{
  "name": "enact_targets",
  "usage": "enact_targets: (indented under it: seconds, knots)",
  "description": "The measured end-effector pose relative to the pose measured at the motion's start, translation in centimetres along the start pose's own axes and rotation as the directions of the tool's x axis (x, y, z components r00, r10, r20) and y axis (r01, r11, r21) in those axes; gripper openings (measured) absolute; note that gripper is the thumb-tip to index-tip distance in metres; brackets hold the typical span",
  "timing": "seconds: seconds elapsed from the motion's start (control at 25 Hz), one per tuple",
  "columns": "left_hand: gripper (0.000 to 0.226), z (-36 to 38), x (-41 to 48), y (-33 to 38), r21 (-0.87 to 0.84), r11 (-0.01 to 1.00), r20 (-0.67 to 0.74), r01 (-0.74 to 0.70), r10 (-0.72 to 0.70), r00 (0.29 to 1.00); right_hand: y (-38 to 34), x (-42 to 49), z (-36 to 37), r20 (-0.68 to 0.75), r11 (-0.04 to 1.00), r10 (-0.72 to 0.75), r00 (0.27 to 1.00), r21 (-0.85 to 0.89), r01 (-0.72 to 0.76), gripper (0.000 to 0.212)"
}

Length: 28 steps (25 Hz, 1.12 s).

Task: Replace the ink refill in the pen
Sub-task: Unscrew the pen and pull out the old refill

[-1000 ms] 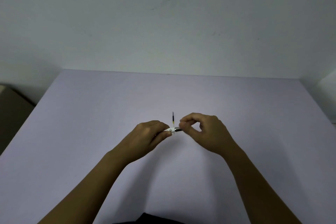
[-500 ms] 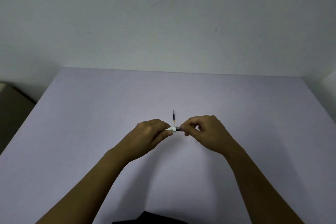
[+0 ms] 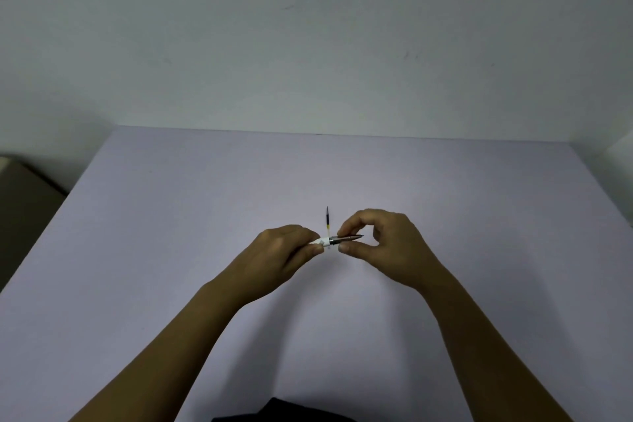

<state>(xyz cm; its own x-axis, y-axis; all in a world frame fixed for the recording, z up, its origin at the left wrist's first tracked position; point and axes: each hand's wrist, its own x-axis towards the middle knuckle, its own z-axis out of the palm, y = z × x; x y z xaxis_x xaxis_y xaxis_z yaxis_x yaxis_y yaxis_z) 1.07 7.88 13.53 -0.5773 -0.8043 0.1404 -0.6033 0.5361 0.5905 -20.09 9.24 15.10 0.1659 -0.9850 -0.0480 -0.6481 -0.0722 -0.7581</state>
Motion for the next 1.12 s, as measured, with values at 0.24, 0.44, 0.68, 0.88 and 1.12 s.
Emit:
enact_targets:
  seconds: [0.24, 0.44, 0.68, 0.88, 1.12]
  knots:
    - [0.026, 0.0, -0.2, 0.0, 0.0, 1.0, -0.001, -0.005, 0.005, 1.0, 0.1, 0.0, 0.0, -0.005, 0.998, 0.022, 1.0, -0.063, -0.023, 0.018]
    - [0.032, -0.2, -0.2, 0.1, -0.021, 1.0, -0.015, -0.006, 0.005, 1.0, 0.0, -0.1, 0.0, -0.031, 1.0, 0.03, 0.999, -0.004, -0.03, 0.028]
    - [0.031, -0.2, -0.2, -0.1, -0.031, 0.999, -0.039, -0.012, 0.011, 0.999, -0.1, 0.0, -0.1, -0.053, 0.999, -0.033, 0.998, 0.029, 0.035, 0.009]
    - [0.027, 0.0, -0.4, -0.3, -0.069, 0.997, -0.034, 0.017, -0.019, 0.999, -0.1, -0.2, -0.1, -0.059, 0.993, -0.007, 0.998, 0.117, 0.013, 0.018]
    - [0.016, 1.3, -0.6, 0.2, -0.225, 0.969, 0.027, 0.101, -0.097, 0.995, -1.2, 0.2, -0.1, -0.124, 0.912, 0.063, 0.99, 0.411, -0.007, 0.009]
